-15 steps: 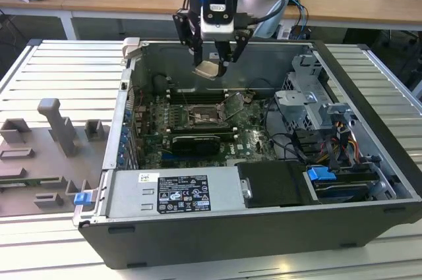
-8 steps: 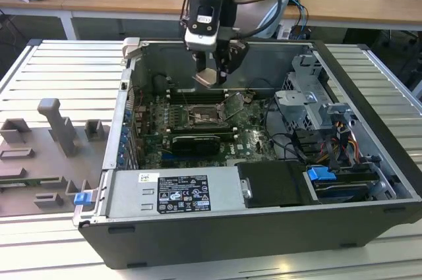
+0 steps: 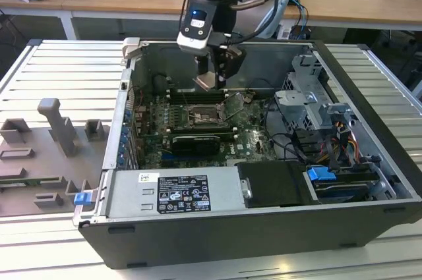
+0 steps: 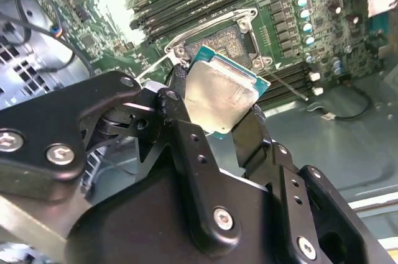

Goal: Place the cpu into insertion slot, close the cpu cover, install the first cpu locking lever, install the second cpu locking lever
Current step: 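Place the cpu into insertion slot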

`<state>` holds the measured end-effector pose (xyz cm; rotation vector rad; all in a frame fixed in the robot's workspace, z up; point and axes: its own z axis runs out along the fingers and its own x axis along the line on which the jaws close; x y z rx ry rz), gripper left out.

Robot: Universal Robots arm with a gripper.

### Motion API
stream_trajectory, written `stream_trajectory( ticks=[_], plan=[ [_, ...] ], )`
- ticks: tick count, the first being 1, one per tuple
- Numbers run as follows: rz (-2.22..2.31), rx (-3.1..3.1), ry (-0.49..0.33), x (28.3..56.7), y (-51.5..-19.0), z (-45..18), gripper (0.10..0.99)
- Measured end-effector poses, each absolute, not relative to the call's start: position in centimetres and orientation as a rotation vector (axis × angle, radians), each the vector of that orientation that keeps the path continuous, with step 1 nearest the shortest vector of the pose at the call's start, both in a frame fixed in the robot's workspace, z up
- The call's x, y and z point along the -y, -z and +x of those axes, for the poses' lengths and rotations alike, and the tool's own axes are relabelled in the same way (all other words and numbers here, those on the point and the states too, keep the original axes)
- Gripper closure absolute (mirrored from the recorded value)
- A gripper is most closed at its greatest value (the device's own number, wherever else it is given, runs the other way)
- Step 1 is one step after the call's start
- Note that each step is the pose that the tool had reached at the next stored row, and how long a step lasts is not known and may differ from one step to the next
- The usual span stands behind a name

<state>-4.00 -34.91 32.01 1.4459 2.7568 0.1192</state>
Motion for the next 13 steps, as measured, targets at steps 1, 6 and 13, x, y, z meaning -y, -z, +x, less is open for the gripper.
stream_trajectory(
  ticks=[1,6,13],
  plan=[
    [1.476,-2.740,-0.119,34.91,-31.93,-4.00,0.545],
    [1.602,-2.664,-0.116,34.91,-31.60,-4.00,0.545],
    [1.782,-2.541,-0.113,34.91,-31.16,-3.99,0.545]
  ],
)
